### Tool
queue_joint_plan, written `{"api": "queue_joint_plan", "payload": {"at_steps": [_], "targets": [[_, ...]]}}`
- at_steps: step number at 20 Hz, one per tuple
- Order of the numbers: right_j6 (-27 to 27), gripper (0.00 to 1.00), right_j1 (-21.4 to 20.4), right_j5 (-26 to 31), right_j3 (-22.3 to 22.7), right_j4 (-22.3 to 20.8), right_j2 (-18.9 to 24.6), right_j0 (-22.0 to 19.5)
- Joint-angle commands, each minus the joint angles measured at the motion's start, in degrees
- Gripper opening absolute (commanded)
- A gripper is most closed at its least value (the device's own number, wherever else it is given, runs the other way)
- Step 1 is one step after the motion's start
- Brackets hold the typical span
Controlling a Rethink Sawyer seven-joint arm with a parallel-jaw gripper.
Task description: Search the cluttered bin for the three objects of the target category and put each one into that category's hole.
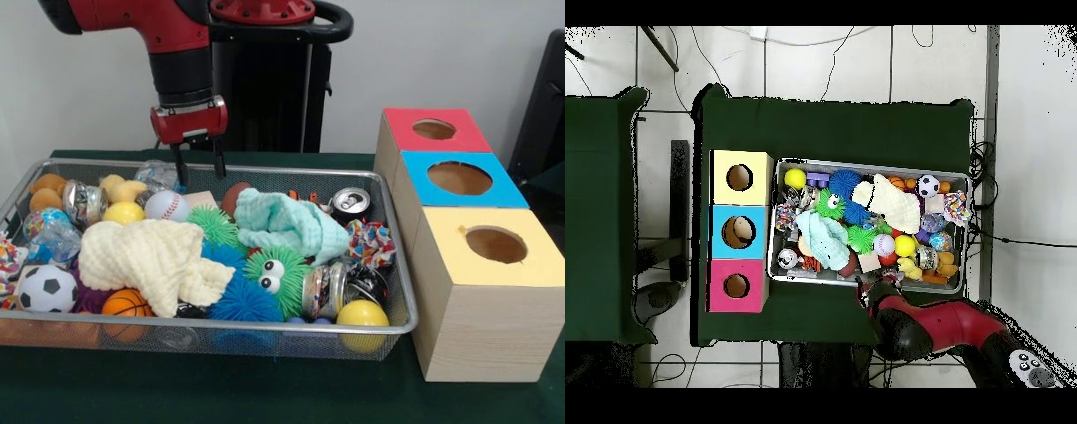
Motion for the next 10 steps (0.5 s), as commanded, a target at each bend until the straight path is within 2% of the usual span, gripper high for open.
{"api": "queue_joint_plan", "payload": {"at_steps": [1, 10], "targets": [[1.67, 1.0, 1.87, 0.7, -4.88, -3.49, -0.96, -0.87], [1.31, 1.0, -0.02, 1.83, -4.0, -2.6, -0.41, -1.1]]}}
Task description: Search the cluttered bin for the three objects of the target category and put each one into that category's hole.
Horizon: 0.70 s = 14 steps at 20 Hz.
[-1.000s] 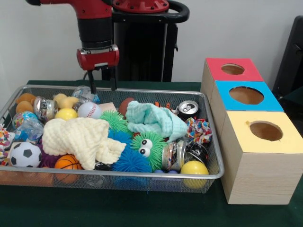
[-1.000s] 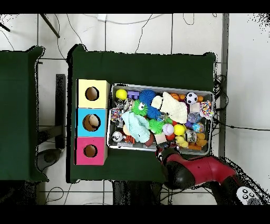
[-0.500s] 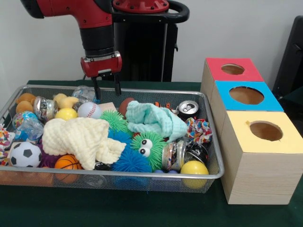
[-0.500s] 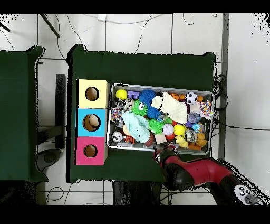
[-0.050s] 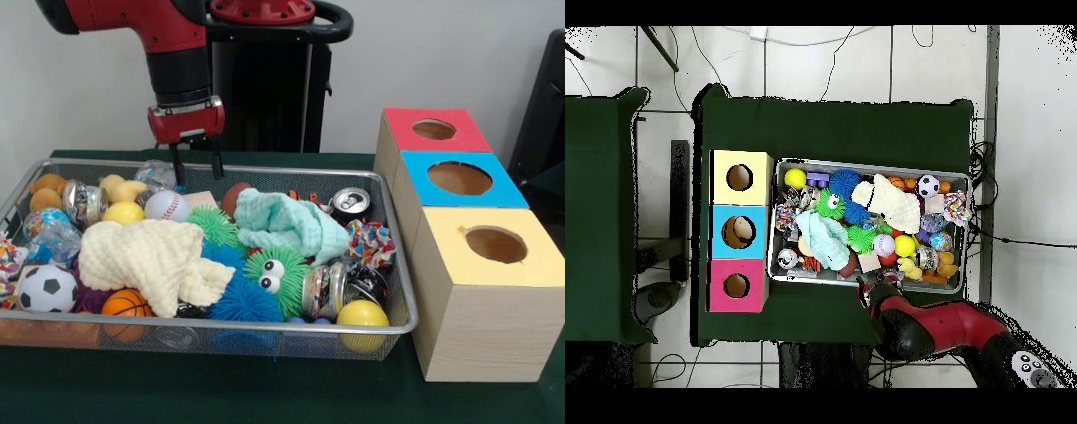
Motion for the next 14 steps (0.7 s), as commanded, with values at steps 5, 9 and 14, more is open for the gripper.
{"api": "queue_joint_plan", "payload": {"at_steps": [5, 9, 14], "targets": [[1.26, 1.0, -1.96, 2.44, -2.92, -2.22, -0.35, -0.52], [-0.76, 1.0, -5.45, 5.62, -0.64, 0.59, 3.05, -2.93], [-4.98, 1.0, -9.6, 10.47, 1.95, 4.34, 8.64, -7.27]]}}
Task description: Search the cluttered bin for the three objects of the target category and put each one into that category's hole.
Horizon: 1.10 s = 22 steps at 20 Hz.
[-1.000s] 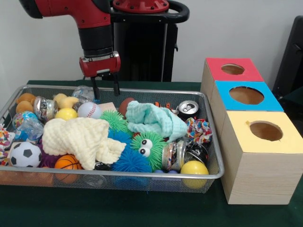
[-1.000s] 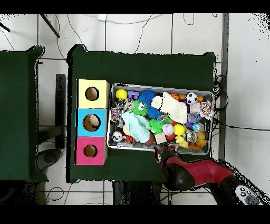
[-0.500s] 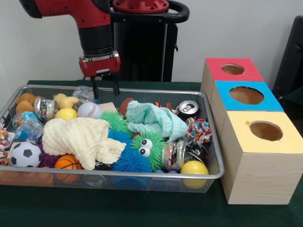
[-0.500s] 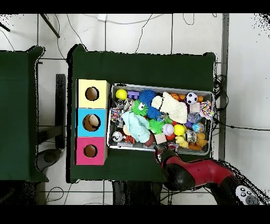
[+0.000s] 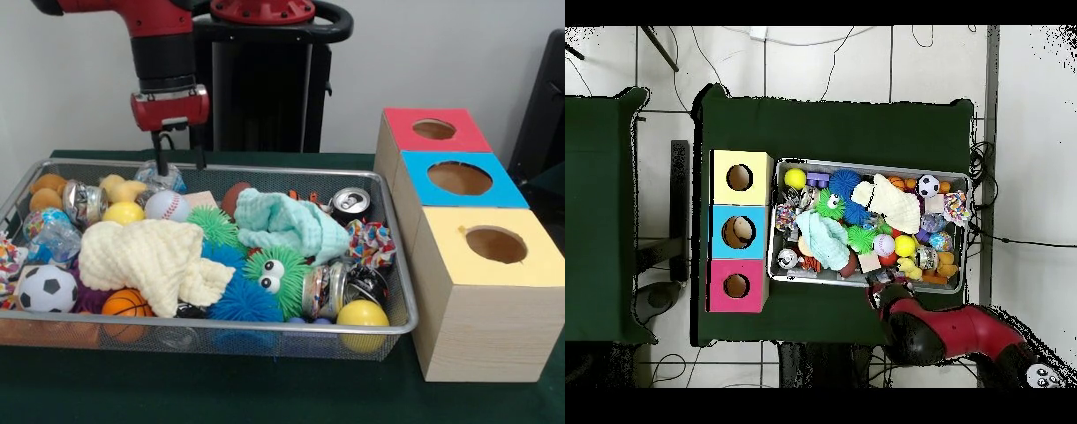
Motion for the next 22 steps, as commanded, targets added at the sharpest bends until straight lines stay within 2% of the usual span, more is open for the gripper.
{"api": "queue_joint_plan", "payload": {"at_steps": [1, 4, 9, 12, 19, 22], "targets": [[-5.09, 1.0, -5.66, 9.41, 0.66, 3.41, 7.16, -4.29], [-3.84, 1.0, -5.18, 8.27, 0.31, 1.34, 5.99, -3.39], [1.09, 1.0, -3.21, 3.98, -1.5, -3.39, 0.25, 1.82], [2.85, 1.0, -2.44, 1.9, -1.85, -4.46, -2.31, 3.67], [4.51, 1.0, 1.28, -1.36, -3.81, -6.28, -5.52, 5.7], [3.85, 1.0, 2.52, -1.6, -4.64, -6.6, -4.96, 4.92]]}}
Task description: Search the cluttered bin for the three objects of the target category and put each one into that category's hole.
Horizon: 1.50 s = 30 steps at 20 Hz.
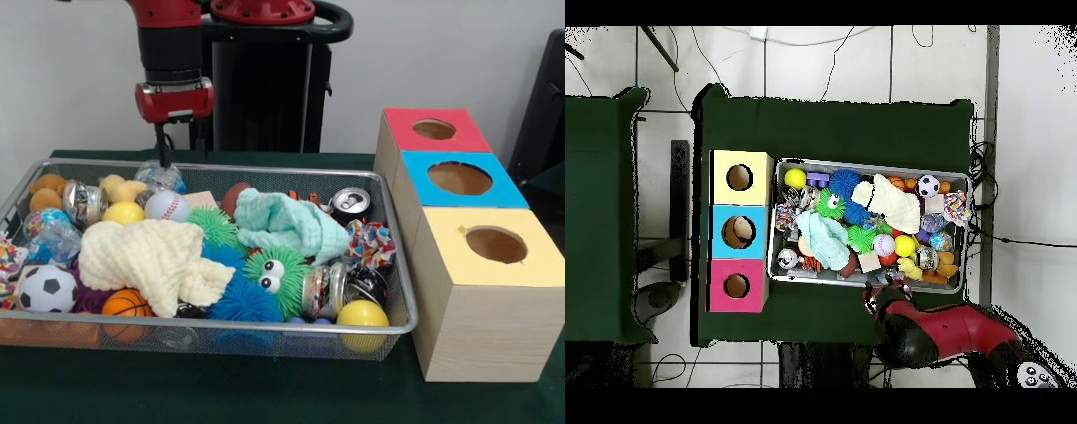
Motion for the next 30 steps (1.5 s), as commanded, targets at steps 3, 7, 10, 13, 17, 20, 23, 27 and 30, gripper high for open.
{"api": "queue_joint_plan", "payload": {"at_steps": [3, 7, 10, 13, 17, 20, 23, 27, 30], "targets": [[2.55, 1.0, 4.59, -2.7, -4.88, -4.19, -0.8, -1.65], [1.89, 1.0, 4.42, -2.07, -4.7, -4.07, -0.18, -2.52], [1.78, 1.0, 4.34, -2.01, -4.71, -3.92, -0.2, -2.63], [1.36, 1.0, 3.89, -1.49, -4.48, -3.57, 0.23, -3.09], [0.61, 1.0, 3.31, -0.58, -4.08, -3.17, 0.96, -3.9], [0.1, 1.0, 2.92, 0.2, -3.82, -2.71, 1.62, -4.39], [-0.7, 1.0, 1.79, 1.92, -3.07, -1.01, 3.23, -5.41], [-2.32, 1.0, -1.52, 5.33, -1.32, 2.92, 6.83, -7.45], [-3.11, 1.0, -2.58, 6.42, -1.03, 3.92, 8.36, -8.3]]}}
